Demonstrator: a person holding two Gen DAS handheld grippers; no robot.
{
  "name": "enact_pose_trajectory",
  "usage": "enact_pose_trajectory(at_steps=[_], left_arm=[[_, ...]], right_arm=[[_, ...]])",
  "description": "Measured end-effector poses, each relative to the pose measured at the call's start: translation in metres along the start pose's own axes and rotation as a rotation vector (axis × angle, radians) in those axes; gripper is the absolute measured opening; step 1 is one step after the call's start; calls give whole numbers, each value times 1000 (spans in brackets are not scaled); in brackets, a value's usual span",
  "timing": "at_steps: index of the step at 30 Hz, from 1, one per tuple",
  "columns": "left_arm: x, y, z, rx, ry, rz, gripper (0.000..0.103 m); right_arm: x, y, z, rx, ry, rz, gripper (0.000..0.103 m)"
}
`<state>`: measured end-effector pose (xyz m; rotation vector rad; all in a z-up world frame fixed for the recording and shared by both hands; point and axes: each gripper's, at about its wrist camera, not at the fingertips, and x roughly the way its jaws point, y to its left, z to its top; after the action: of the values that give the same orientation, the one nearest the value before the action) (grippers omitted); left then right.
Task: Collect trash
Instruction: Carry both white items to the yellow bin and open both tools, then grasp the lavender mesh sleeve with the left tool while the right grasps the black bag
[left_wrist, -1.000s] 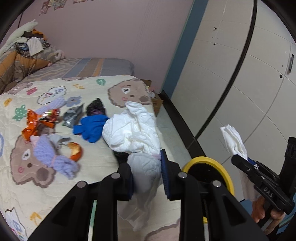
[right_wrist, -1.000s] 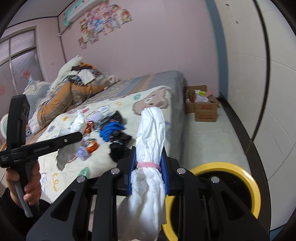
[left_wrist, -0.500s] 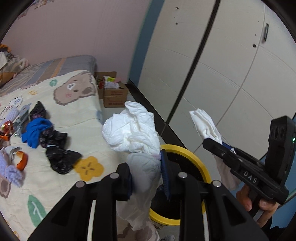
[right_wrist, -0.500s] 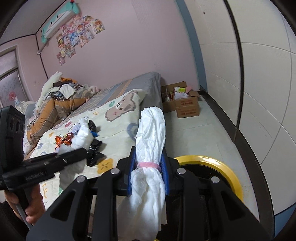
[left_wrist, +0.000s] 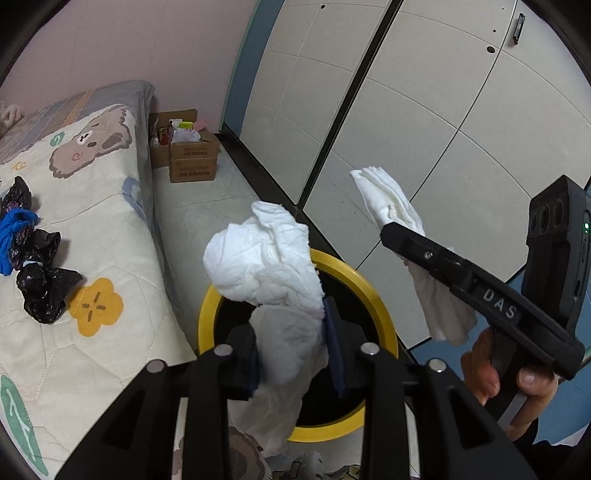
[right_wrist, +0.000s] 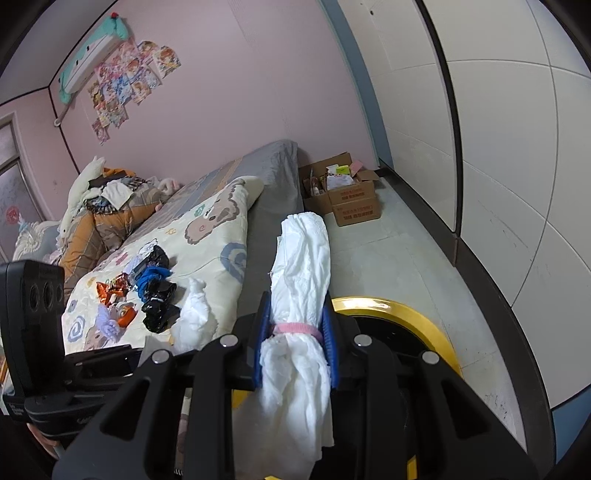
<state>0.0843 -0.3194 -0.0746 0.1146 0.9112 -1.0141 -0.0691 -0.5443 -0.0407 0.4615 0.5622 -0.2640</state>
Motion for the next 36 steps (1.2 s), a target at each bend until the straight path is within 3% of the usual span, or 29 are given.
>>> enact_pose_trajectory(at_steps=[8, 12, 17, 28, 36], left_arm=[[-9, 0, 3, 12, -35, 1, 51], [-14, 11, 3, -40, -43, -15, 62], [-32, 30, 6, -69, -94, 40, 72], [-88, 100, 13, -148, -215, 277, 88], [-135, 171, 3, -223, -263, 451, 90]], right_arm=[[-8, -11, 5, 26, -22, -28, 35], [-16, -18, 9, 48, -46, -48, 39], [-24, -18, 17, 50, -81, -66, 41], [8, 47, 20, -65, -47, 28, 53], [51, 121, 18, -164, -1, 123, 58]])
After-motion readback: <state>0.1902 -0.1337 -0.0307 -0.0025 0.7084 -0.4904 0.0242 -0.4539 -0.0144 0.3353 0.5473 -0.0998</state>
